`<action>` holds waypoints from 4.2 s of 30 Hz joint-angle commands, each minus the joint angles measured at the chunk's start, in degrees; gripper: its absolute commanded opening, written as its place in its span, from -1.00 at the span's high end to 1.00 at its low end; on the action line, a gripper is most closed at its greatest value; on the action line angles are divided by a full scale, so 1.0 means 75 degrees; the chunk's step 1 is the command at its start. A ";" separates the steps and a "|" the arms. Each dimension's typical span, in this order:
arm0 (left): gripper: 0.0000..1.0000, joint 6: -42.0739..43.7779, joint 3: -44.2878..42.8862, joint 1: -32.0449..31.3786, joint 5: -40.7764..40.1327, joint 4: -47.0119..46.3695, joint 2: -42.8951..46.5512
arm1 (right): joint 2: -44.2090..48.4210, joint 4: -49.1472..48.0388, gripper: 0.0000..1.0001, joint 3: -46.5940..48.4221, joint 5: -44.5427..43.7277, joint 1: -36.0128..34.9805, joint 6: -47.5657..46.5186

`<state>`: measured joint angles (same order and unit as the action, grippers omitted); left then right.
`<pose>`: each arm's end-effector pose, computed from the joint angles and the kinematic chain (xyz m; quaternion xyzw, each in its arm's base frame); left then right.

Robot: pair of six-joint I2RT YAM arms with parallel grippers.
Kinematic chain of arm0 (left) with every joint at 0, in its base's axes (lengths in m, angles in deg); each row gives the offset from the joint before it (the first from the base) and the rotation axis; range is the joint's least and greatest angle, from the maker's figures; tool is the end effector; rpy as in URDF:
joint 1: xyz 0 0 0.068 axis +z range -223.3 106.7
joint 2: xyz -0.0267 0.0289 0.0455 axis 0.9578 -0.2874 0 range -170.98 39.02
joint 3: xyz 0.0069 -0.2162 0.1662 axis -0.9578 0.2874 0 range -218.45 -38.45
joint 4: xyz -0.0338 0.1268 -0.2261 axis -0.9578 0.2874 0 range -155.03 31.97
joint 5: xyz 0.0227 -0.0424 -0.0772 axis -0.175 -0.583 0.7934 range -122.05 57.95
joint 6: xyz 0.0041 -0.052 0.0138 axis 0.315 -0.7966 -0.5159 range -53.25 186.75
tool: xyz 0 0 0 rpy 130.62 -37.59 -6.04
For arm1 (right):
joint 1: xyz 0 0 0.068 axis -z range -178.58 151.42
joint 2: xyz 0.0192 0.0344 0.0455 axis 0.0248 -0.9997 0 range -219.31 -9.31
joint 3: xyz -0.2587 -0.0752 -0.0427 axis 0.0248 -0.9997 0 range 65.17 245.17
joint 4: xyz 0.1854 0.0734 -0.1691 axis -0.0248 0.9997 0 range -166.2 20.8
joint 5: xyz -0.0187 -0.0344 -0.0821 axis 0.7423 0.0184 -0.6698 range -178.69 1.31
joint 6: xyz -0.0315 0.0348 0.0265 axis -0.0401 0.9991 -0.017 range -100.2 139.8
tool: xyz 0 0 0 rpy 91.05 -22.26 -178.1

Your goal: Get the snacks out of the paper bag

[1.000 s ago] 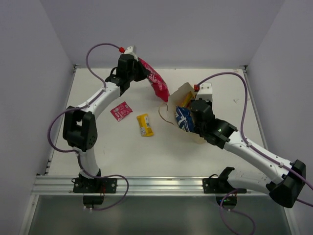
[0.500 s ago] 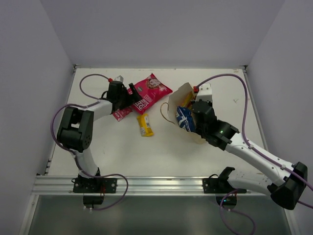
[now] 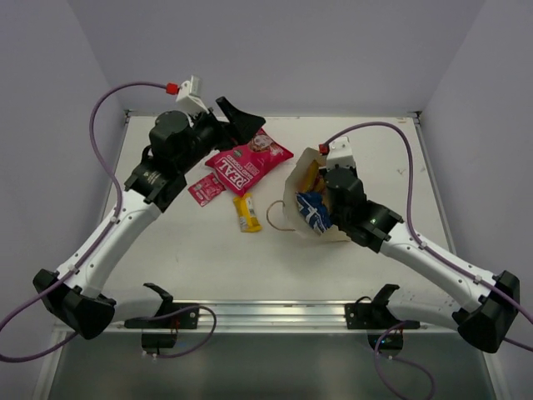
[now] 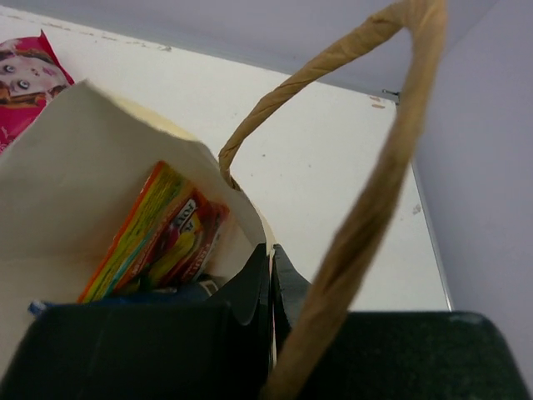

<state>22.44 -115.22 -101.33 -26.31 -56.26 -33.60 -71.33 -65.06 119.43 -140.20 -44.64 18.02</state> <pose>0.2545 -0.1395 0.4342 -0.0703 0.7316 -0.4294 0.5249 0.1852 0.1521 0.3418 -0.0661 0.7723 -0.1300 0.6183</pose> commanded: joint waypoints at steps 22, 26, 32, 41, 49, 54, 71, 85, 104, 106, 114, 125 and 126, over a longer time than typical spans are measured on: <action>-0.67 -0.2997 0.1247 -0.3751 -0.1901 0.0728 -0.0594 | -0.0789 -0.0818 1.00 0.1003 -0.0434 -0.0046 -0.0572; -0.69 -0.2963 0.1131 -0.3751 -0.2124 0.0822 -0.1051 | -0.0754 -0.0770 1.00 0.0933 -0.0410 -0.0139 -0.0454; -0.76 -0.2951 0.0709 -0.3716 -0.2476 0.1197 -0.1930 | -0.0731 -0.0653 1.00 0.0910 -0.0410 -0.0257 -0.0232; -0.89 -0.3220 0.0182 -0.3657 -0.2897 0.1291 -0.2715 | -0.0988 -0.0477 1.00 0.0921 -0.0562 -0.0596 0.0143; -0.91 -0.3314 -0.0135 -0.3528 -0.3214 0.1595 -0.3360 | -0.1047 -0.0430 1.00 0.1015 -0.0398 -0.0702 0.0425; -0.89 -0.3384 -0.0299 -0.3493 -0.3261 0.1783 -0.3758 | -0.1036 -0.0360 1.00 0.1015 -0.0316 -0.0737 0.0530; 0.82 -0.3162 -0.0322 -0.3329 -0.3097 0.1490 -0.4087 | -0.0965 -0.0243 1.00 0.0769 -0.0281 -0.0749 0.0718; 1.00 -0.1440 -0.1318 -0.3235 -0.3390 0.2427 -0.1944 | -0.1153 -0.0231 1.00 0.0243 -0.0761 -0.0597 0.0683; 1.00 0.0037 -0.1706 -0.0682 -0.3191 0.3787 0.0635 | -0.0731 0.0073 1.00 -0.0063 -0.0972 -0.0327 0.0554; 1.00 0.0166 -0.1554 -0.0190 -0.3214 0.3705 0.0764 | -0.0614 0.0155 1.00 -0.0098 -0.1007 -0.0315 0.0577; 1.00 -0.0019 0.1256 0.2057 -0.2910 0.1469 0.1046 | -0.0192 0.0565 1.00 -0.0075 -0.0751 -0.0315 0.0776; 0.94 -0.1005 0.4995 0.4288 -0.2312 -0.1439 0.1374 | 0.0405 0.0531 1.00 -0.0332 -0.0211 -0.0315 0.0554; 0.72 -0.1098 0.5184 0.4358 -0.2265 -0.1463 0.1397 | 0.0418 0.0508 1.00 -0.0332 -0.0164 -0.0315 0.0554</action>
<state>17.04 -79.44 -70.12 -44.67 -56.17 -25.75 -69.98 -59.56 117.11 -142.47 -47.20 22.37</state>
